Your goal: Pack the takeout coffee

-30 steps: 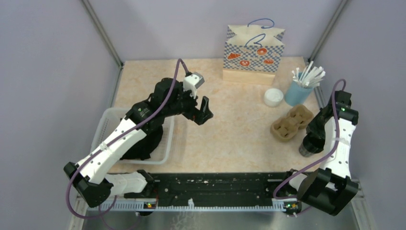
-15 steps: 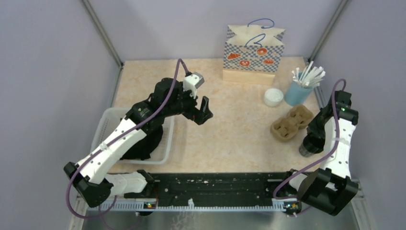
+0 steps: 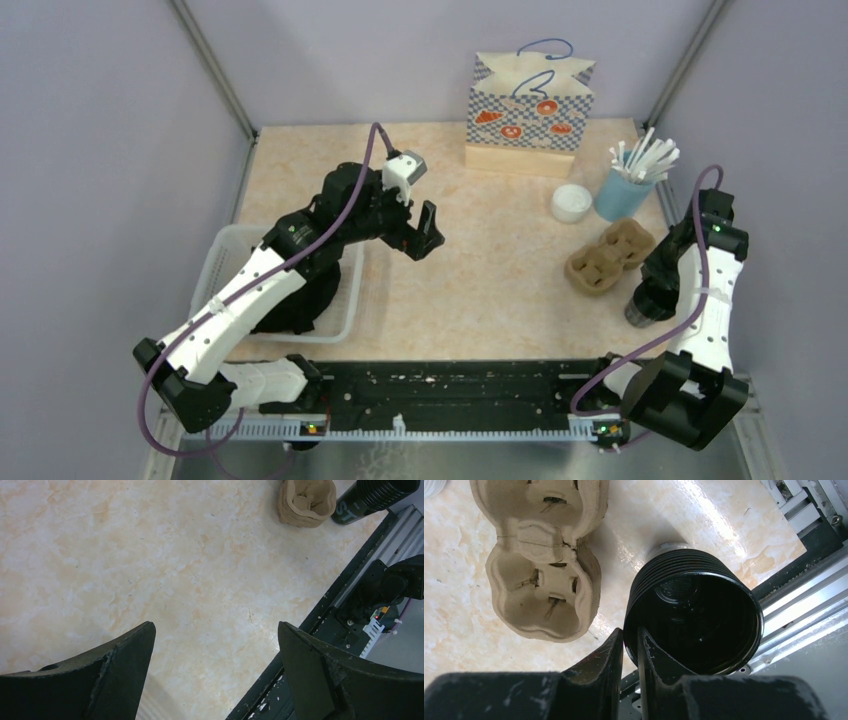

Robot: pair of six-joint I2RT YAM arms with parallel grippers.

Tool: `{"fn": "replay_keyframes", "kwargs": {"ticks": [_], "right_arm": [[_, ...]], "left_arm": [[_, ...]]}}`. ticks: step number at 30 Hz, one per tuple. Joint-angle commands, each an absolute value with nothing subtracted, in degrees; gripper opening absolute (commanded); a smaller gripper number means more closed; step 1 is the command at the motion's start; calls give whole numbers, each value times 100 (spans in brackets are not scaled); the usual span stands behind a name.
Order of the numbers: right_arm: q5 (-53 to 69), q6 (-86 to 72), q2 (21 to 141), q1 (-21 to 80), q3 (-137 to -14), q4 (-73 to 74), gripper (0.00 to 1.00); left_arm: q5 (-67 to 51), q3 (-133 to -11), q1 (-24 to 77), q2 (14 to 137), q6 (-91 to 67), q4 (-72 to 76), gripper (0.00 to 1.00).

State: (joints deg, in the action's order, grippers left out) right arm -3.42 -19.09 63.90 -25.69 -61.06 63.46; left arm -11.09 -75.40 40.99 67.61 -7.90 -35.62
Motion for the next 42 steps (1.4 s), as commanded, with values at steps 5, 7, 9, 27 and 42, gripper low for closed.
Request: {"fn": "replay_keyframes", "kwargs": {"ticks": [5, 7, 9, 27, 42], "right_arm": [[-552, -1855, 6280, -2629, -6331, 6371, 9], [-578, -1847, 6289, -2632, -6362, 6384, 1], [-580, -1837, 6298, -2628, -6395, 6389, 0], [-672, -1760, 6506, -2563, -6816, 6585, 6], [-509, -1725, 6592, -2532, -6608, 6366, 13]], "left_arm": [[-1149, -7584, 4139, 6671, -713, -3374, 98], [-1151, -7585, 4140, 6678, -717, -3375, 98], [-1157, -7583, 4140, 6682, -715, -3370, 98], [-1152, -7629, 4175, 6741, -689, -3345, 98], [-1137, -7650, 4175, 6787, -669, -3350, 98]]}}
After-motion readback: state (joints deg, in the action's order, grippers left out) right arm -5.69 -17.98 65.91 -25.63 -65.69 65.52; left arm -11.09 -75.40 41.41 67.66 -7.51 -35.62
